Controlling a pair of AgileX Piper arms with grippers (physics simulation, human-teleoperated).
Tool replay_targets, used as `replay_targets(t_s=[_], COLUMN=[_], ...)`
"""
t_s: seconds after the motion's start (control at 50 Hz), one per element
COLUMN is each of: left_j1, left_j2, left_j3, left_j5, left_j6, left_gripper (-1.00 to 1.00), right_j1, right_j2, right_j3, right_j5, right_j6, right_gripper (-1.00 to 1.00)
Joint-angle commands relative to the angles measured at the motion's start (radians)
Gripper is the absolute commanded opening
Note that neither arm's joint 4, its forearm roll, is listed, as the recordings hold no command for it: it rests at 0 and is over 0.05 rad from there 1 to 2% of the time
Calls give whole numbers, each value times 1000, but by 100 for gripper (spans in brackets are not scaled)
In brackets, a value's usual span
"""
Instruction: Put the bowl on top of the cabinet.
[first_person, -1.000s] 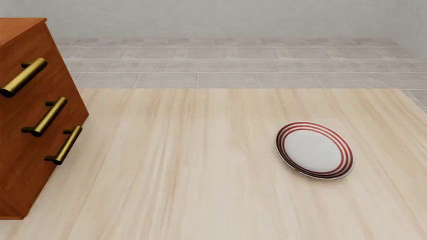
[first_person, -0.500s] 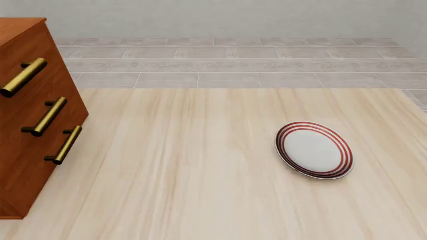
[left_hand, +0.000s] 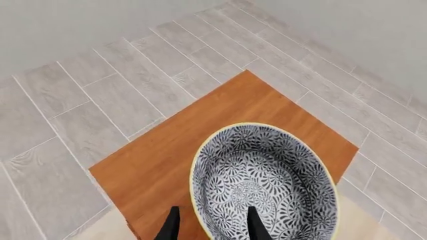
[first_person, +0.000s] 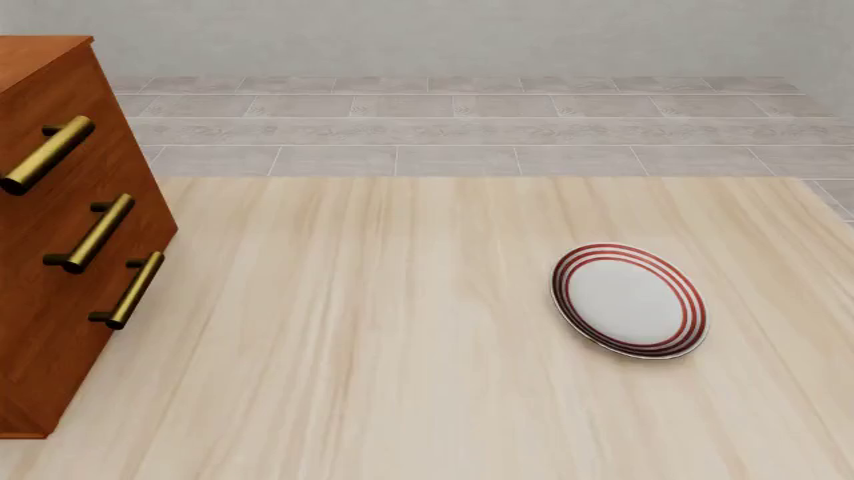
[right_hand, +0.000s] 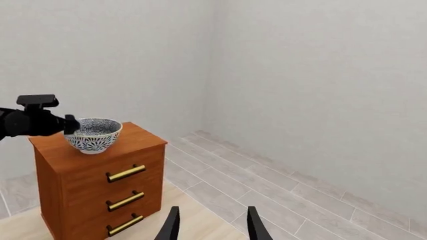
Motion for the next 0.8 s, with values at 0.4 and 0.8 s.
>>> replay_targets(t_s=[0.4, 0.8], left_j1=[13, -25], left_j2=[-11, -16], left_j3=[-155, -304], left_j5=[87, 170], left_j6=[-2, -15], left_gripper=[100, 100], right_j1=[4, -2], right_j2=[-1, -9], right_j3=[-2, -7], right_j5=[-1, 5], right_j6=[-3, -1], right_gripper=[100, 100])
